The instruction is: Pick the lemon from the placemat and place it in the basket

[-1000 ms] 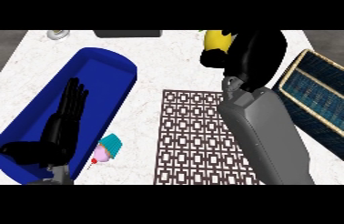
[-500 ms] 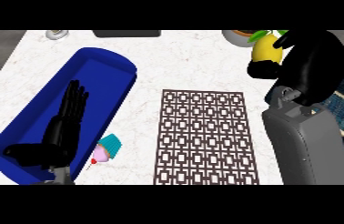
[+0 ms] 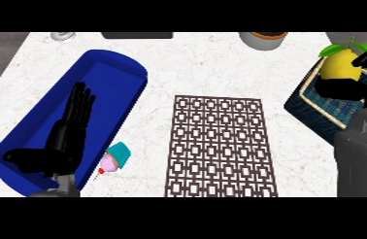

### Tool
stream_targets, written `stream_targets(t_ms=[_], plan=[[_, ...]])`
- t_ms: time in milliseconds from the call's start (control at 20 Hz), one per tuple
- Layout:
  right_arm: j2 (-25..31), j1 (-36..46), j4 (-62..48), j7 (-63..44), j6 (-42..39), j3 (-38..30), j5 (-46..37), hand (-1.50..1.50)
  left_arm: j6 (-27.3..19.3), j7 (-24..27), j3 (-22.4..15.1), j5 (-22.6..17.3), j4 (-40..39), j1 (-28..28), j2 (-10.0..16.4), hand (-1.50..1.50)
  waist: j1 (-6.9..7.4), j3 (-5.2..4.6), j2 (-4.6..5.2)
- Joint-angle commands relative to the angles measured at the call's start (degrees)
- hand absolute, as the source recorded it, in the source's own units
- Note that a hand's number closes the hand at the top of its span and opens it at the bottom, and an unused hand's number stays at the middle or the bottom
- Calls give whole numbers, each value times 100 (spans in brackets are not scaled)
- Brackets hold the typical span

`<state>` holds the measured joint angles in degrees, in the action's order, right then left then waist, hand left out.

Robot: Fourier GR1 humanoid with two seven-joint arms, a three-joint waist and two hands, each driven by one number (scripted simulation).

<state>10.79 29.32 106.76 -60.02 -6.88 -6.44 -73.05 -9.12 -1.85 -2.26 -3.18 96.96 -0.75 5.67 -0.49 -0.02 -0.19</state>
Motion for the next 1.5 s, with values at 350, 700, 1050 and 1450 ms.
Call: stream_targets(t_ms=[350, 700, 1050, 1450], plan=[[222, -1242, -99, 571, 46, -539, 379, 150, -17, -121, -231, 169, 364, 341, -200, 0, 60, 3, 13], [143, -1555, -147, 810, 469, -756, 684, 150, 257, 117, 159, -11, -137, -23, -89, 0, 44, 1, 16], [209, -1752, -423, 1193, 952, -1059, 1037, 150, 430, 143, 356, -97, -137, 14, -12, 0, 48, 2, 17], [376, -1910, -1445, 1618, 1458, -1587, 1414, -150, 353, -539, 305, -24, 347, -184, 49, 0, 61, 5, 20]])
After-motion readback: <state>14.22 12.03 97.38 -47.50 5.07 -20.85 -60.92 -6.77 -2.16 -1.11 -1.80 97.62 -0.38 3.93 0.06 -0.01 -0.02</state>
